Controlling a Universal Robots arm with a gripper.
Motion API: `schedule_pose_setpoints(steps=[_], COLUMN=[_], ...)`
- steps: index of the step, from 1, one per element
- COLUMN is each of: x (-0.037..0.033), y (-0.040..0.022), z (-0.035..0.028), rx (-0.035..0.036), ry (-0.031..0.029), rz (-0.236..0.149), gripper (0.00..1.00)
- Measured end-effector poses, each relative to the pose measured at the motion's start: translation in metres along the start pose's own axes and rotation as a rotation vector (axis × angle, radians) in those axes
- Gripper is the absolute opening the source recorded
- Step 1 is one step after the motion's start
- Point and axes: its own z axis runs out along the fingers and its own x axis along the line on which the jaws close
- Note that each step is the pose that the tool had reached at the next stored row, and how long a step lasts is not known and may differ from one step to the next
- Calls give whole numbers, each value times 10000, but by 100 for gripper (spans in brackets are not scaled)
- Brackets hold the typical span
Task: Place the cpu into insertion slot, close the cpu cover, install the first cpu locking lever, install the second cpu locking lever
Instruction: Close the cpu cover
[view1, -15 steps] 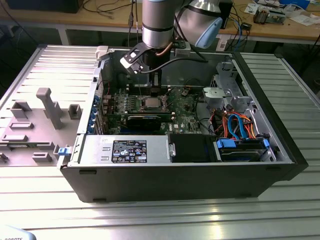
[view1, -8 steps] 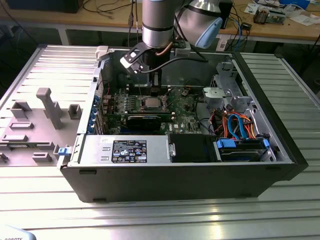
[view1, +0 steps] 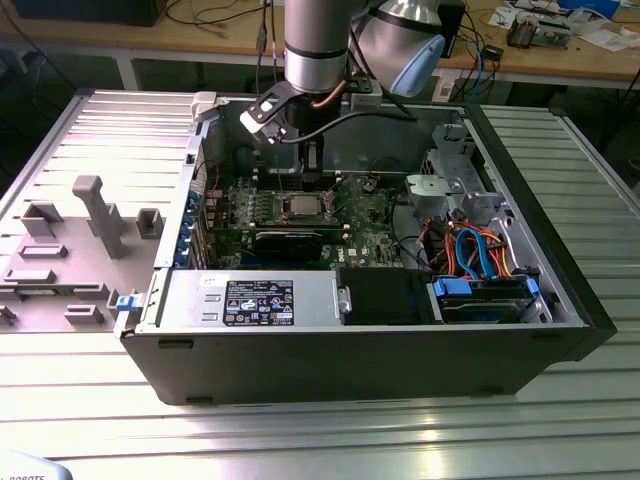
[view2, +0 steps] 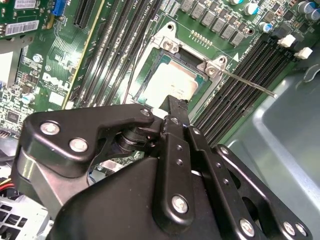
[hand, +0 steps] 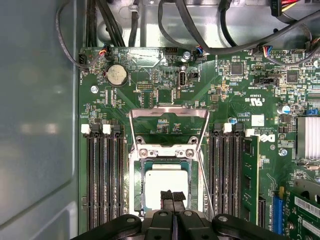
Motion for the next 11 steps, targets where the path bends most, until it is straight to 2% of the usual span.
schedule_pose_setpoints(steps=[4,11], x=[0,-1], y=[0,1], z=[-36,-61], rx=[0,0], ry=[0,-1], rz=[0,-1], gripper=[11,11])
